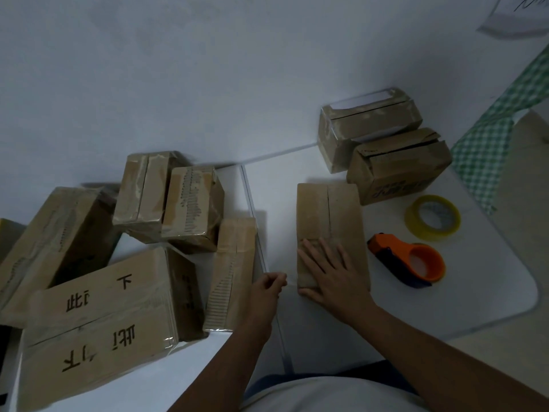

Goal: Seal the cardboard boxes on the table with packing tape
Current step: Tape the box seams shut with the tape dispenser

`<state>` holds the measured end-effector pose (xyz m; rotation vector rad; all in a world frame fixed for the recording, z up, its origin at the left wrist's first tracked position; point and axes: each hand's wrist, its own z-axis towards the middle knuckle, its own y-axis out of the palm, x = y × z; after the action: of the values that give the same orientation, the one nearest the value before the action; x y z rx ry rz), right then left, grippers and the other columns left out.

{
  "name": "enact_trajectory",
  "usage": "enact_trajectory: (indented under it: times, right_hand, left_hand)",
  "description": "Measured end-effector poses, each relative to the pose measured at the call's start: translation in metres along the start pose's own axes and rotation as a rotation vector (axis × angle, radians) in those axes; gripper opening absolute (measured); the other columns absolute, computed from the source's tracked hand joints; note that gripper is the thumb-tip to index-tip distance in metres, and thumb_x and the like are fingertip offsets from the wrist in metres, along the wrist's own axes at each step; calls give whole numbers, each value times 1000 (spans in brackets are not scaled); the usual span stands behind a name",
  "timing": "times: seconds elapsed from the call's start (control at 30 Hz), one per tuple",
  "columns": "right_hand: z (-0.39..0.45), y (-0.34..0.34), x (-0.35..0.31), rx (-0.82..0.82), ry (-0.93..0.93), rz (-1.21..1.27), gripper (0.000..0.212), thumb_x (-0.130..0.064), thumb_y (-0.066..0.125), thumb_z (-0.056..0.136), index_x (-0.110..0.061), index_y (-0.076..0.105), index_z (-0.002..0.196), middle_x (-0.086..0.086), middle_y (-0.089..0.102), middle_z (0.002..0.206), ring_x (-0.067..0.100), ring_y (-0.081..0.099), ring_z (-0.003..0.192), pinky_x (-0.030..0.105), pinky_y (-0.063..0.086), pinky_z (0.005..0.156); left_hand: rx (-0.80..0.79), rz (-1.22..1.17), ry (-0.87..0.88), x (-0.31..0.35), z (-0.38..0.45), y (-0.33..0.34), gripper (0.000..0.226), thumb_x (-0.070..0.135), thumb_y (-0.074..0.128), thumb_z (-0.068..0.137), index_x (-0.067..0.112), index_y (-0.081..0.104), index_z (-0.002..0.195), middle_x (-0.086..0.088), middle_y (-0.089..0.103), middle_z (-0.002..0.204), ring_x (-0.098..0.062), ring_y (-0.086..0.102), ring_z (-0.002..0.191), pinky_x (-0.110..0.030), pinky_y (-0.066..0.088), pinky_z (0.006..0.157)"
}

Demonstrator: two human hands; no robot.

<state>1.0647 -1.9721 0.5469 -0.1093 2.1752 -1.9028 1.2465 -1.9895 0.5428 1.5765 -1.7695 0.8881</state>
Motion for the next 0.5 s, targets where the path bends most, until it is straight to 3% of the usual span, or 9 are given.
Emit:
enact_trajectory:
  times: [0.1,0.23,0.3,0.37,0.43,0.5]
  right_hand:
    - [0,2,1,17,-6,-16,86,-65,49,88,-22,17,155,-2,5,163,26,10,149,51,14,117]
    - [1,3,-1,42,6,-48,82,-62,52,88,-21,24,154,0,11,163,28,17,148,53,25,115]
    - [0,2,-2,51,6,-48,81,-61,52,88,-21,26,153,0,13,162,28,20,147,52,26,115]
    - [0,1,-3,52,-2,-46,80,-61,50,89,-21,25,153,0,12,162,29,19,147,53,25,115]
    - [0,0,-3,30,-4,-46,81,-61,48,89,-21,22,154,1,10,163,29,16,148,53,22,116]
    - [1,-1,-3,12,3,-46,81,-60,48,89,-21,21,154,1,9,163,29,14,148,54,21,116]
  left_hand:
    - [-34,46,32,3,7,11,9,20,61,96,14,68,93,1,68,90,-8,61,83,-13,46,66]
    - [-32,97,45,0,9,30,10,13,56,98,12,64,94,-5,67,96,-17,61,89,-23,49,72]
    - [-19,154,73,-4,8,34,9,14,52,101,13,61,98,-5,63,104,-17,59,92,-19,48,72]
    - [5,268,103,-5,11,35,9,15,49,102,17,55,107,-1,49,120,-6,53,92,-9,42,72]
    - [1,320,93,-3,14,36,24,15,47,102,17,48,126,3,34,128,-2,48,98,-5,42,73]
    - [-58,358,97,1,20,37,33,16,47,102,11,46,135,-2,40,135,-14,52,112,-17,48,88]
